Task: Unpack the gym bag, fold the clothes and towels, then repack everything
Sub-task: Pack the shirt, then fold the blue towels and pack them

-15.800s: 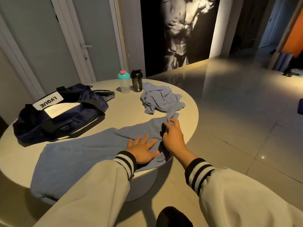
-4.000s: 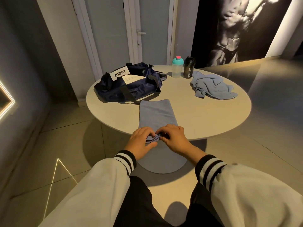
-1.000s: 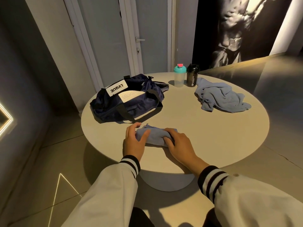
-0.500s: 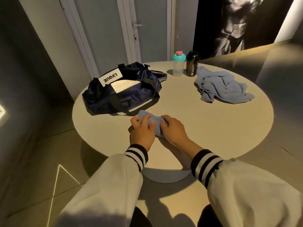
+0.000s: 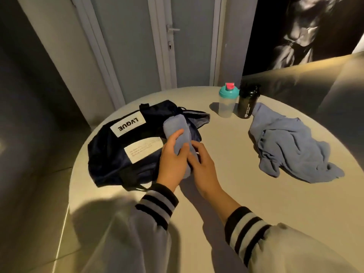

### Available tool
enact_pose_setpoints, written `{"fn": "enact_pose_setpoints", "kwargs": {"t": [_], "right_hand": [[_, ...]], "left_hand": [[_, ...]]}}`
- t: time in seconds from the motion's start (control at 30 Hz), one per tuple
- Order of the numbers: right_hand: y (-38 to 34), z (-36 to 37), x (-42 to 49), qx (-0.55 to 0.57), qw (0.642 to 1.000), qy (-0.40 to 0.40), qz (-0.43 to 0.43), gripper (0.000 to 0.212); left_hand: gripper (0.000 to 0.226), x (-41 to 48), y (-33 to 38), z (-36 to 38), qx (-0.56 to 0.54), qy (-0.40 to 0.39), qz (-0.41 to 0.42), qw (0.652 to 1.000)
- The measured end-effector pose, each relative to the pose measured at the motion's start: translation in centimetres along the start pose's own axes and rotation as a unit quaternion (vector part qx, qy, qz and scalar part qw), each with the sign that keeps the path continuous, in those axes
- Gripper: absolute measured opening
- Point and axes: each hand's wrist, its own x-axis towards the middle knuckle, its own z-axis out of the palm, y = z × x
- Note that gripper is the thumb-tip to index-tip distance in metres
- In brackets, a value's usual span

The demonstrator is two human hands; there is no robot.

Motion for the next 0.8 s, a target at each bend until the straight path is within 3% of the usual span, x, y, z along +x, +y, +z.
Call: {"fn": "enact_pose_setpoints", "kwargs": {"t": [0.17,0.27,0.37,0.47,0.63,0.7,0.8], "right_hand": [[-4.8,2.5,4.5,-0.034,0.994,-0.088,0.059,0.024],[-6.0,4.5,7.4,-0.168,0.98,-0.081,0.067,0.029],[-5.6,5.8,10.2,-0.329,0.926,-0.134,0.125,0.047],[-5.3,6.9,12.7,-0.399,0.862,-0.237,0.207,0.059],[-5.3,7.6,15.1,-0.432,0.796,-0.267,0.329,0.042],[-5.0,7.1,15.0,-0.434,0.799,-0.237,0.342,0.038],[-4.7,5.8,14.5,-0.403,0.858,-0.141,0.286,0.03]], "left_hand": [[0.033,5.6,3.7,-6.1,0.086,-0.006,-0.047,0.995],[0.036,9.3,5.3,-10.8,0.16,0.022,-0.062,0.985],[0.038,13.0,5.2,-14.1,0.197,0.002,-0.146,0.969],[0.041,15.4,4.1,-14.5,0.221,-0.085,-0.214,0.948],[0.041,17.8,3.4,-12.2,0.217,-0.197,-0.268,0.918],[0.041,18.9,3.2,-11.2,0.203,-0.214,-0.285,0.912],[0.04,20.0,3.1,-10.1,0.156,-0.189,-0.283,0.927]]}}
